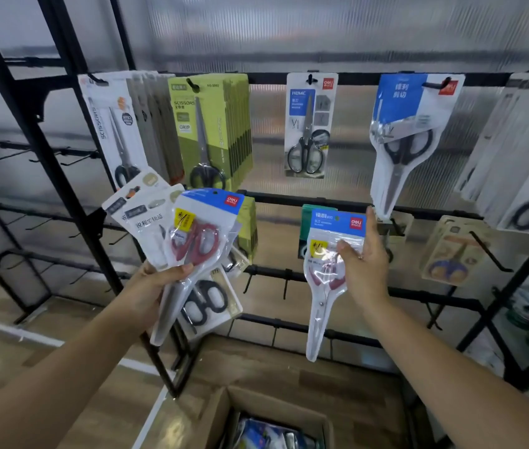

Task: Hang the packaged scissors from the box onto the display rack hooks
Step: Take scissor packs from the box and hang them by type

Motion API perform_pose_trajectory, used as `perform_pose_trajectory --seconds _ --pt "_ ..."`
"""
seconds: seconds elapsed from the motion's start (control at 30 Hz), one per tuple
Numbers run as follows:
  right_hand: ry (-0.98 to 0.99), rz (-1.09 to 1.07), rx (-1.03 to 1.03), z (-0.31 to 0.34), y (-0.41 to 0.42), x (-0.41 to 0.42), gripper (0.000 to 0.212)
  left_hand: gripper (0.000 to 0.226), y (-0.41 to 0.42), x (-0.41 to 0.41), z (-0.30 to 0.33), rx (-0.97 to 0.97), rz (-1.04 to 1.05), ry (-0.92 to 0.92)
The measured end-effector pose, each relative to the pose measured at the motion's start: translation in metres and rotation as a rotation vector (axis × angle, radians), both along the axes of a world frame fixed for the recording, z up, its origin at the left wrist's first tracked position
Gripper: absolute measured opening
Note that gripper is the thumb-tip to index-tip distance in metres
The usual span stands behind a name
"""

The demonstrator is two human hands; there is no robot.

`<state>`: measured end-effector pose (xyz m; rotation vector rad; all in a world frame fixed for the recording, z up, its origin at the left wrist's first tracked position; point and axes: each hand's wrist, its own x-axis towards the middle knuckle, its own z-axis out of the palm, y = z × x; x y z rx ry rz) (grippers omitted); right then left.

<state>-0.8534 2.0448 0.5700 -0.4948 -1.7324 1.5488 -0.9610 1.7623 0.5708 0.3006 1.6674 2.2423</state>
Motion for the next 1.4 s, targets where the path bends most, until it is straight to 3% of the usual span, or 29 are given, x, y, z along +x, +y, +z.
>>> perform_pose_trajectory --seconds 0.17,0.27,0.47,0.63,0.9,1.07,1.23,1.4 --pt "0.067 -0.018 0.144 0.029 0.01 0.012 0.074 0.039 0.032 0.006 0.022 0.044 -0.094 0.075" --pt "0.093 -0.057 0.146 0.048 0.02 0.024 0.065 0.032 0.055 0.008 0.035 0.084 -0.109 0.108" --pt "0.178 -0.141 0.198 0.104 0.042 0.045 0.053 0.045 0.098 0.007 0.065 0.149 -0.162 0.138" --pt "0.185 -0.193 0.249 0.155 0.061 0.045 0.051 0.027 0.135 0.009 0.105 0.223 -0.167 0.186" --pt "0.025 -0.227 0.355 0.177 0.078 0.03 0.052 0.042 0.172 0.001 0.139 0.242 -0.156 0.208" --pt "-0.013 -0.206 0.354 0.175 0.084 0.023 0.049 0.029 0.189 0.0 0.115 0.271 -0.195 0.149" --pt "-0.067 -0.227 0.387 0.183 0.086 0.024 0.049 0.031 0.185 0.005 0.097 0.228 -0.193 0.077" --pt "-0.155 -0.285 0.548 0.177 0.09 0.033 0.048 0.036 0.18 0.007 0.098 0.249 -0.21 0.134"
